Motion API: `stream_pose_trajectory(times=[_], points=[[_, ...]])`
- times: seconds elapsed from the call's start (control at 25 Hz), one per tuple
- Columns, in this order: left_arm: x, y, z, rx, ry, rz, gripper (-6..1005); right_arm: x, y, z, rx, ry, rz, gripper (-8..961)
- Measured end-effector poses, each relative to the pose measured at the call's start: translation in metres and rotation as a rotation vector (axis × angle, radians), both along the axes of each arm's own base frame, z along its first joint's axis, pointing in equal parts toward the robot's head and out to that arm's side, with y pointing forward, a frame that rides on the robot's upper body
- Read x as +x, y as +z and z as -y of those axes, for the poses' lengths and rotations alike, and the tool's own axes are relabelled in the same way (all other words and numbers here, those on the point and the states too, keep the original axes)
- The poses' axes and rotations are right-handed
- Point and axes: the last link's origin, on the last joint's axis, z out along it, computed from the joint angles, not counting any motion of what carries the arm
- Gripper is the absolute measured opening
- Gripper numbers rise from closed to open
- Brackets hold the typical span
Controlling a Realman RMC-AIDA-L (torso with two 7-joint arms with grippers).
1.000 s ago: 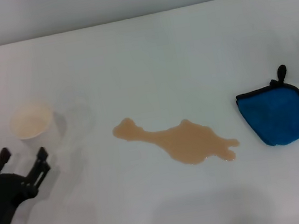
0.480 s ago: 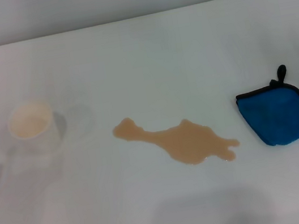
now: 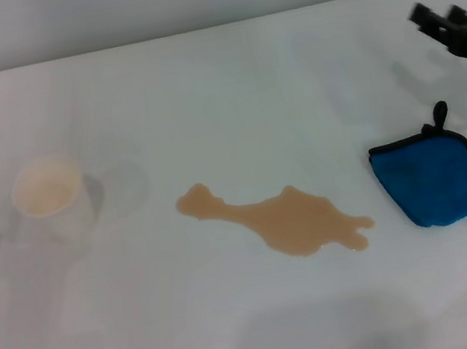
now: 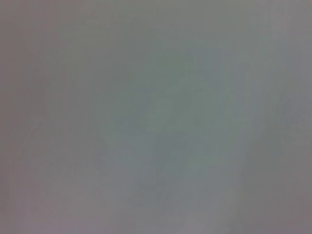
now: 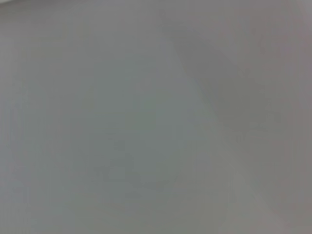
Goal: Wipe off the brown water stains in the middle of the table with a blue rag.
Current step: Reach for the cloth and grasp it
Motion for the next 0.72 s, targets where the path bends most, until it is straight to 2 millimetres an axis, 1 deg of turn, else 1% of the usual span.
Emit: stream_pose_trajectory(times=[0.12,0.36,0.44,0.52,0.72], points=[[0.001,0.0,-0.003,0.0,-0.006,-0.001,841,-0.012,0.005,-0.007,-0.082,0.063,-0.017,840],[0.001,0.001,-0.004,-0.001,-0.005,-0.004,840,-0.041,0.021,-0.029,-0.348,0.183,0.008,841],[0.001,0.001,-0.004,-0.001,-0.005,-0.004,840,-0.051,0.024,-0.035,-0.444,0.205,0.045,841],[0.001,0.001,-0.004,-0.001,-0.004,-0.005,840,-0.062,0.029,-0.041,-0.553,0.225,0.117,841],[0.001,0.0,-0.005,-0.004,-0.004,-0.006,839,-0.088,0.033,-0.048,-0.832,0.207,0.312,841]])
